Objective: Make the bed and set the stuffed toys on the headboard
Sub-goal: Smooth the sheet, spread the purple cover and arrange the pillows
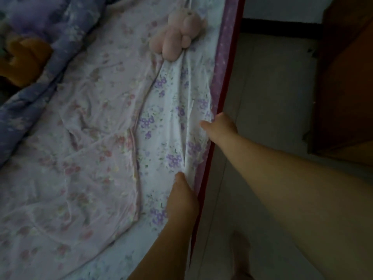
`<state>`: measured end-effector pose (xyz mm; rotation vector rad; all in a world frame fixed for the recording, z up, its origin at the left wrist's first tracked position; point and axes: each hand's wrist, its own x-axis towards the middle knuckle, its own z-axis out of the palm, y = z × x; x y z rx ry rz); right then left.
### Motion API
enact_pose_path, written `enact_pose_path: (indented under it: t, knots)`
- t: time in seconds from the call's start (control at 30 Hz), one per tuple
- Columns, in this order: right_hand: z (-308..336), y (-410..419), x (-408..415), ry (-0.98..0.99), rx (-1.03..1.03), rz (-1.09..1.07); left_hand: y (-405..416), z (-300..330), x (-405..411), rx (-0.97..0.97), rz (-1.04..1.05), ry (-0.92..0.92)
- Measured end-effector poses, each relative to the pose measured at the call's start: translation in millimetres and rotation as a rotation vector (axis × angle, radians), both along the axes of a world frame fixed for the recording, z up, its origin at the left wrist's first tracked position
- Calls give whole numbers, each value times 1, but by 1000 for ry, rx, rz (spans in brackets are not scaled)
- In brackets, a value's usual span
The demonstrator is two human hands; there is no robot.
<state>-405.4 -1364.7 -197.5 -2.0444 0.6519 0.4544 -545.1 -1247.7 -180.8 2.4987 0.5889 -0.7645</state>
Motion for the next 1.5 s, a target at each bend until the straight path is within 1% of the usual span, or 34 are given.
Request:
enact_pose_path:
  t: [0.07, 0.13, 0.2, 0.27, 0.33, 0.37, 0.4, 0.47, 0.5, 0.53, 0.6, 0.67, 0.77, 0.93, 1.03, 1.17, 1.27, 1.33, 1.4, 1.5]
  knots:
    - [-11, 3, 14, 45, 74, -38, -6, -3, -3, -12, -47, 14]
    - [-22, -4, 23, 79, 15, 5, -12, -7, -5, -26, -148, 45]
    - [-26, -23, 24, 100, -71, 47, -16, -10, -3, -61, -193, 67]
    - [-31, -55, 20, 135, -112, 15, -19, -14, 3, -80, -280, 154]
    - [-33, -85, 11, 179, -25, -44, -23, -19, 9, -100, -442, 345]
    - [-33, -94, 9, 190, 23, -72, -27, -17, 14, -115, -472, 407]
    - [-33, -99, 14, 189, 9, -61, -33, -16, 24, -138, -453, 404]
    - [-36, -100, 20, 268, -113, 97, -43, -14, 43, -205, -342, 294]
    - [-36, -98, 24, 317, -198, 179, -48, -9, 53, -212, -269, 193]
    - [-32, -97, 33, 336, -259, 218, -52, -6, 70, -201, -206, 81]
    - [-26, -100, 52, 366, -310, 220, -59, 2, 103, -178, -172, -79]
    - [-17, -107, 76, 327, -340, 164, -64, 9, 136, -175, -203, -154]
    - [-3, -116, 130, 224, -347, 95, -70, 12, 186, -192, -254, -177]
    - [26, -115, 214, 17, -343, 0, -84, 18, 244, -229, -313, -124]
    - [30, -106, 256, -51, -319, -10, -91, 17, 281, -251, -318, -137]
    - [31, -97, 306, -115, -264, -35, -108, 15, 326, -268, -275, -156]
    - [25, -95, 352, -169, -221, -37, -125, 6, 363, -276, -140, -155]
    - [16, -92, 386, -172, -223, 12, -135, 0, 389, -268, -43, -157]
    - [6, -89, 416, -120, -238, 68, -143, -9, 411, -254, 45, -196]
    - [-8, -87, 449, -10, -332, 142, -150, -17, 439, -243, 131, -217]
